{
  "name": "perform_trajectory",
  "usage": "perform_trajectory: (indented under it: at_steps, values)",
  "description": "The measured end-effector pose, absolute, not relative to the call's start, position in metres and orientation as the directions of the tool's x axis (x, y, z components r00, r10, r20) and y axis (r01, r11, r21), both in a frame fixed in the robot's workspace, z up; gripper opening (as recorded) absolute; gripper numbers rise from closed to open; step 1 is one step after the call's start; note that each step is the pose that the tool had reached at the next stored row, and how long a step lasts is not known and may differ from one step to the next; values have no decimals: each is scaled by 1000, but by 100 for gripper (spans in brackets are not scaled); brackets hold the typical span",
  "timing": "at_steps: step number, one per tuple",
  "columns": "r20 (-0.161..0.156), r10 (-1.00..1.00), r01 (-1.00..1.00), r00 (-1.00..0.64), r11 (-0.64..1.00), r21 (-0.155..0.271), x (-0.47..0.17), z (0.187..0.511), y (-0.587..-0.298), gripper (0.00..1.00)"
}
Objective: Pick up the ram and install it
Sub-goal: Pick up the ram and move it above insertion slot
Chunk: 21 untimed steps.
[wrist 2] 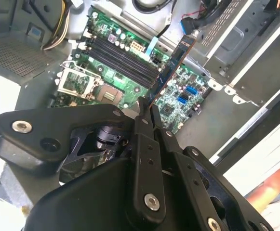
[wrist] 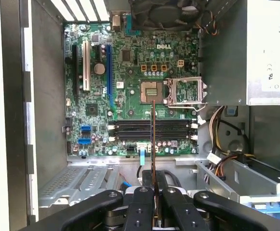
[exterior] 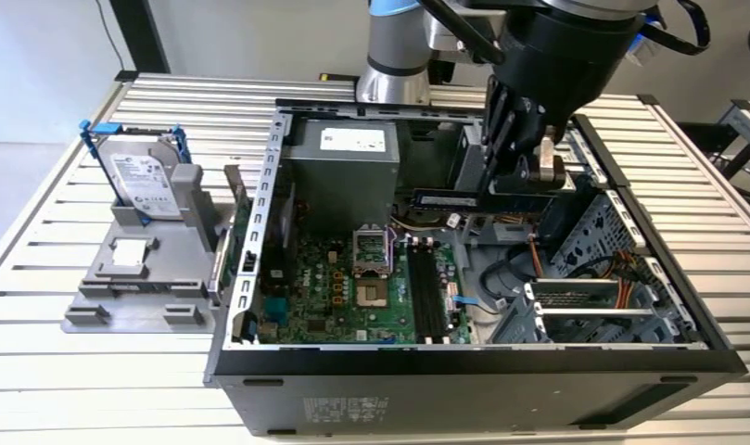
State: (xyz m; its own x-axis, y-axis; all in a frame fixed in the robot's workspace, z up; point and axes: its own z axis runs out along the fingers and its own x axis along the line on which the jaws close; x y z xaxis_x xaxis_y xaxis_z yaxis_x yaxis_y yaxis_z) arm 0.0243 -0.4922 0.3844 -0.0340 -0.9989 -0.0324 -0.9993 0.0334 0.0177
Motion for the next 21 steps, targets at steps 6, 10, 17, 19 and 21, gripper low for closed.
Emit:
perform_trajectory:
  at_steps: [6,10,17,19,21]
  values:
    - [-30,-999,-999,-34,34,18,24,384,-492,0]
    - [-30,-999,-999,-34,34,18,24,384,-492,0]
    - [-30,-998,-998,-56,55,18,24,384,-492,0]
    - [-30,-996,-997,-80,79,18,24,384,-492,0]
    - [-30,-994,-994,-109,108,18,24,384,-492,0]
